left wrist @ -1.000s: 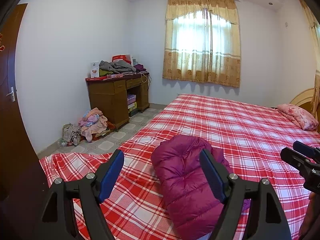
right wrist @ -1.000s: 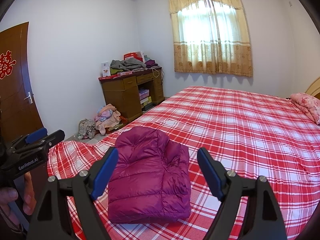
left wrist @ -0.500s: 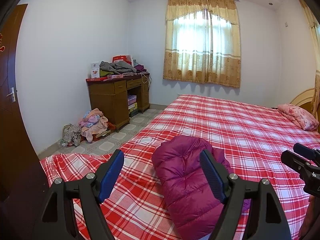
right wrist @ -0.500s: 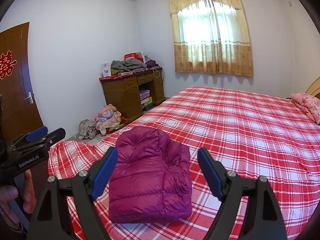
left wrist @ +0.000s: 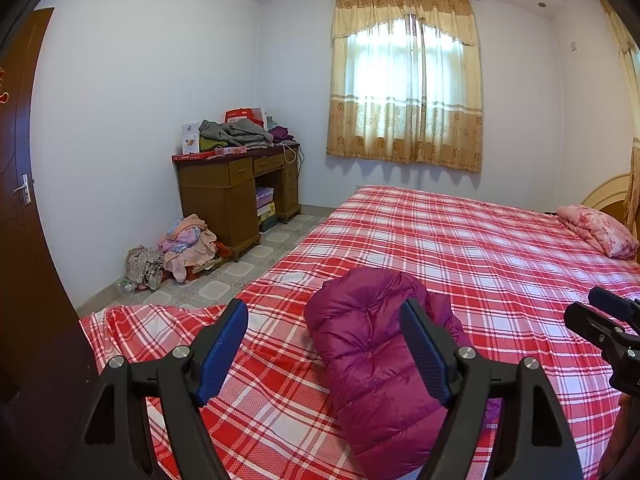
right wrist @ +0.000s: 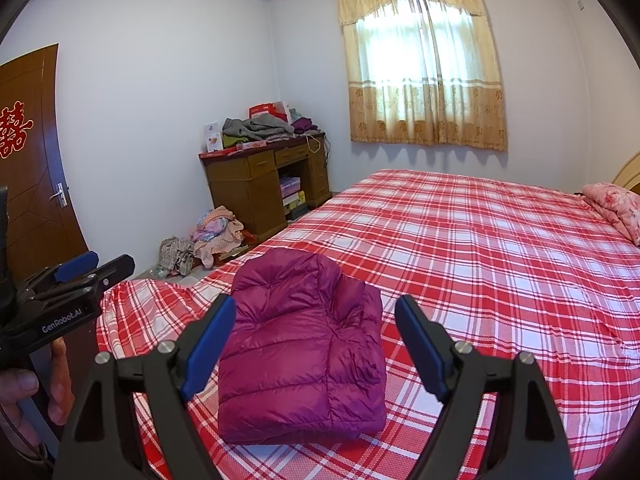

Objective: Fold large clothes

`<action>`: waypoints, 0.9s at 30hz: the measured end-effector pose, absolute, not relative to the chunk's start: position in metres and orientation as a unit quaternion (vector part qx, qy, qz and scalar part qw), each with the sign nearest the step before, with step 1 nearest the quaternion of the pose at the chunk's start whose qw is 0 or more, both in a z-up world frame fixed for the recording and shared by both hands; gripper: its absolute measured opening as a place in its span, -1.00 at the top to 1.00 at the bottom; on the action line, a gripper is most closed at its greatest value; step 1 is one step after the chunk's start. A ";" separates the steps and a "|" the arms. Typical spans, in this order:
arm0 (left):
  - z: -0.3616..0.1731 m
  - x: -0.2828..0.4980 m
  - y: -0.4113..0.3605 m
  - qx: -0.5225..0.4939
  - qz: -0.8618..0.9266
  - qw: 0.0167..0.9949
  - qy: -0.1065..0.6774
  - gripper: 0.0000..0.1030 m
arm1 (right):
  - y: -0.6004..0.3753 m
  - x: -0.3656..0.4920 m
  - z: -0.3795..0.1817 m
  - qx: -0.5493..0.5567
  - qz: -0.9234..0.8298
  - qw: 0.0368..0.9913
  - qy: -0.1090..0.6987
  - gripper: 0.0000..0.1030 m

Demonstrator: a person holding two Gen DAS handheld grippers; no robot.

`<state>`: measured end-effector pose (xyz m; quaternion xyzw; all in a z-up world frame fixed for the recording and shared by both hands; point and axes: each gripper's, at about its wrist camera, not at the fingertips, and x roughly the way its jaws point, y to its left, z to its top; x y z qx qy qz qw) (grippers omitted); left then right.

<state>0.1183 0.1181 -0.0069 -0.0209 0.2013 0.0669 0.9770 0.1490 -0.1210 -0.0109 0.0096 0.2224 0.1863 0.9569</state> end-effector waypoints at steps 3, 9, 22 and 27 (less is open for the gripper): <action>-0.007 0.118 0.118 -0.021 0.067 0.977 0.202 -0.53 | -0.121 0.149 -0.011 0.010 0.186 0.957 0.223 -0.63; -0.008 0.119 0.119 -0.027 0.066 0.976 0.204 -0.53 | -0.121 0.148 -0.011 0.010 0.186 0.958 0.220 -0.64; -0.011 0.120 0.120 -0.025 0.068 0.977 0.203 -0.53 | -0.121 0.146 -0.013 0.012 0.188 0.958 0.216 -0.65; -0.013 0.122 0.121 -0.024 0.073 0.975 0.207 -0.53 | -0.120 0.148 -0.015 0.010 0.189 0.957 0.220 -0.65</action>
